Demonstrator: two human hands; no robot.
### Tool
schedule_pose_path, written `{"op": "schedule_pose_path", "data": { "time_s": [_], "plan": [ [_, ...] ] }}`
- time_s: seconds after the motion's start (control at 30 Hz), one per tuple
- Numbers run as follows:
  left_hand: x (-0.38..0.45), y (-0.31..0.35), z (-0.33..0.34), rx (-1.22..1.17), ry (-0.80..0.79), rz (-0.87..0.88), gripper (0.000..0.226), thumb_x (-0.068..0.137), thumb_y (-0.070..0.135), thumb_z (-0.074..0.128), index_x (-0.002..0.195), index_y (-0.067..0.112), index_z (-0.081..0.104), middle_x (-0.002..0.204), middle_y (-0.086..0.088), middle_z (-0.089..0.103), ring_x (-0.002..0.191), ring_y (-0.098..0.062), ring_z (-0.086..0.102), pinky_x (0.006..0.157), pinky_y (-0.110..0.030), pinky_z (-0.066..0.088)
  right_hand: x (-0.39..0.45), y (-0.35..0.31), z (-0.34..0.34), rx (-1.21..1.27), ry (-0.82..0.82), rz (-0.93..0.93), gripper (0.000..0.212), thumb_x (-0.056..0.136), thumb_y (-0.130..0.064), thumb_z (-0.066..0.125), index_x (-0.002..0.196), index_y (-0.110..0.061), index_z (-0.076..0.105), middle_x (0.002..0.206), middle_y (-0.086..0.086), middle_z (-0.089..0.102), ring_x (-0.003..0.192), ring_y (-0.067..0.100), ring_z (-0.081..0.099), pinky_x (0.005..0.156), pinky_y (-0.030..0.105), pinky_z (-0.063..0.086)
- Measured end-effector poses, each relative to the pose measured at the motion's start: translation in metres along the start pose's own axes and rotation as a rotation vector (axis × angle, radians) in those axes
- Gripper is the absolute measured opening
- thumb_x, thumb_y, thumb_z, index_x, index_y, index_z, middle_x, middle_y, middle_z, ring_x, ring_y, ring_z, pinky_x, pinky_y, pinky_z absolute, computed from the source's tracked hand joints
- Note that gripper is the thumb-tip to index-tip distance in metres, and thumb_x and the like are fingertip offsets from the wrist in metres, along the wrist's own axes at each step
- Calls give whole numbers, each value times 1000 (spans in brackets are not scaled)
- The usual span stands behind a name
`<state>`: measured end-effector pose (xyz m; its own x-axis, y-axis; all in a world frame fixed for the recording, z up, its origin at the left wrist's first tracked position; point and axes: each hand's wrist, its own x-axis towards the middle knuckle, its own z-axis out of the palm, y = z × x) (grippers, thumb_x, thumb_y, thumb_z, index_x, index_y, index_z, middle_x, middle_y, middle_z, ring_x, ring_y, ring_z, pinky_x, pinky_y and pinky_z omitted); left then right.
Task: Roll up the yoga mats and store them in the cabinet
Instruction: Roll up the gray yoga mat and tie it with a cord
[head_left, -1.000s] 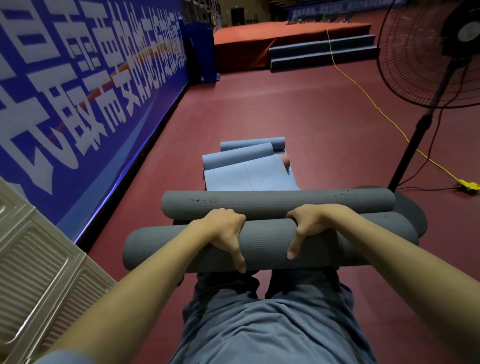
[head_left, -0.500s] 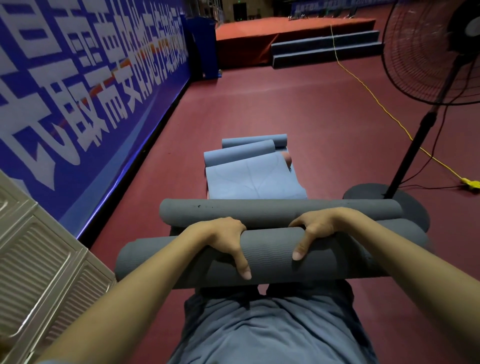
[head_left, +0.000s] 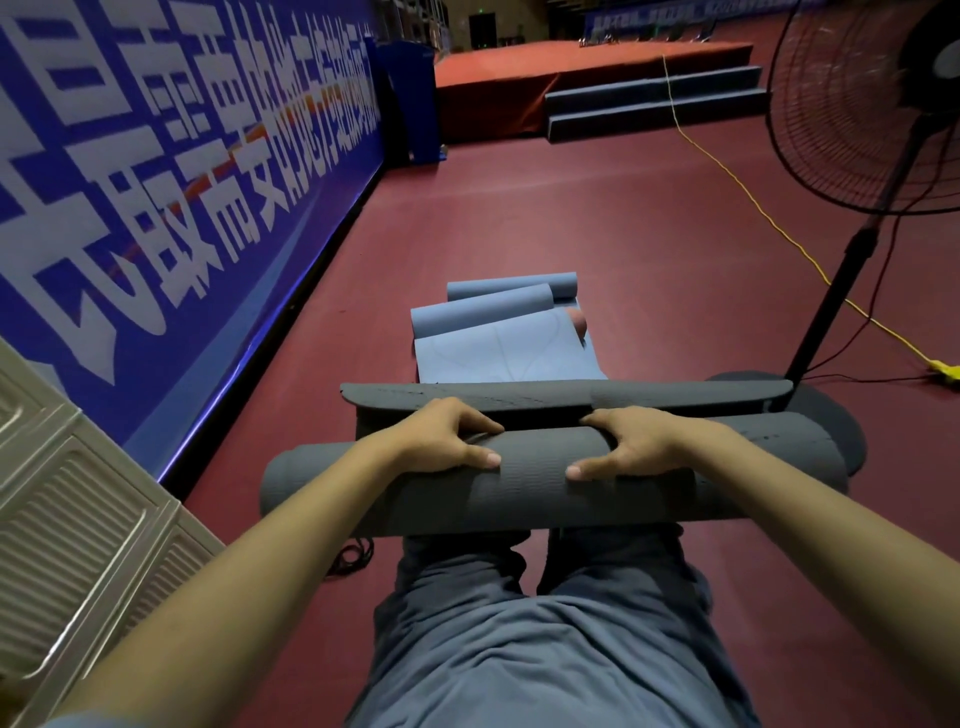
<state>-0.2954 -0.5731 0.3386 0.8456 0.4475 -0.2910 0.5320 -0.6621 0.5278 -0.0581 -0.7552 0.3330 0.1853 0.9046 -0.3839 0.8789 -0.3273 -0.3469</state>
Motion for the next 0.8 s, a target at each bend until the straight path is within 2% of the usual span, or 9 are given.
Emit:
{"op": "schedule_pose_path", "data": {
  "time_s": [0.07, 0.13, 0.2, 0.27, 0.37, 0.5, 0.6, 0.7, 0.8],
  "plan": [
    [-3, 4, -1, 66, -22, -12, 70, 80, 58, 80, 142, 32, 61, 139, 8, 65, 119, -8, 61, 106, -35, 49, -3, -2, 2, -77, -20, -8, 119, 56, -91, 69, 152, -28, 40, 149, -7, 51, 131, 20, 52, 111, 42, 43],
    [-7, 12, -2, 167, -34, -10, 94, 66, 74, 79, 146, 31, 57, 140, 10, 64, 122, -12, 61, 106, -41, 50, -4, -4, 6, -186, 2, 5, 136, 49, -88, 77, 158, -23, 28, 157, -4, 41, 140, 22, 44, 117, 43, 36],
    [-11, 22, 1, 323, -64, -25, 115, 55, 81, 80, 152, 28, 49, 140, 10, 62, 124, -17, 60, 104, -43, 50, -4, -5, 12, -280, 45, 12, 150, 43, -86, 80, 161, -21, 15, 162, -2, 32, 146, 23, 35, 122, 42, 28],
    [-10, 31, 11, 512, -75, -46, 124, 47, 84, 81, 148, 22, 46, 138, 5, 61, 121, -22, 60, 102, -43, 50, -2, -4, 19, -323, 89, 0, 154, 41, -82, 84, 162, -23, 9, 162, -2, 30, 147, 23, 32, 122, 41, 25],
    [-3, 33, 27, 698, -45, -67, 122, 39, 82, 86, 132, 16, 43, 129, -1, 59, 114, -26, 58, 99, -39, 46, 1, -2, 24, -319, 133, -16, 152, 40, -78, 87, 161, -26, 12, 159, -2, 34, 143, 24, 36, 121, 41, 27],
    [4, 27, 33, 678, 9, -38, 115, 40, 76, 90, 126, 17, 43, 123, -1, 58, 107, -24, 58, 90, -36, 47, 1, -4, 18, -295, 144, -25, 141, 43, -75, 88, 158, -27, 23, 153, -4, 44, 136, 22, 44, 116, 38, 34],
    [2, 23, 29, 694, 36, -10, 106, 38, 80, 86, 117, 21, 48, 111, 4, 62, 93, -20, 60, 80, -37, 51, 0, -8, 15, -317, 146, -31, 134, 44, -73, 88, 155, -26, 29, 145, -4, 52, 127, 21, 52, 108, 37, 42],
    [-3, 29, 20, 756, 18, 14, 98, 36, 85, 82, 106, 23, 51, 88, 9, 59, 70, -13, 53, 65, -34, 45, -3, -9, 12, -305, 130, -48, 129, 40, -75, 86, 150, -29, 36, 137, -8, 58, 118, 19, 58, 98, 37, 48],
    [-6, 37, 12, 728, -59, 18, 95, 33, 88, 80, 101, 26, 56, 83, 10, 61, 70, -14, 57, 63, -35, 48, -7, -9, 6, -248, 44, -52, 124, 37, -75, 87, 145, -34, 41, 129, -10, 60, 111, 18, 58, 93, 37, 52]
  ]
}}
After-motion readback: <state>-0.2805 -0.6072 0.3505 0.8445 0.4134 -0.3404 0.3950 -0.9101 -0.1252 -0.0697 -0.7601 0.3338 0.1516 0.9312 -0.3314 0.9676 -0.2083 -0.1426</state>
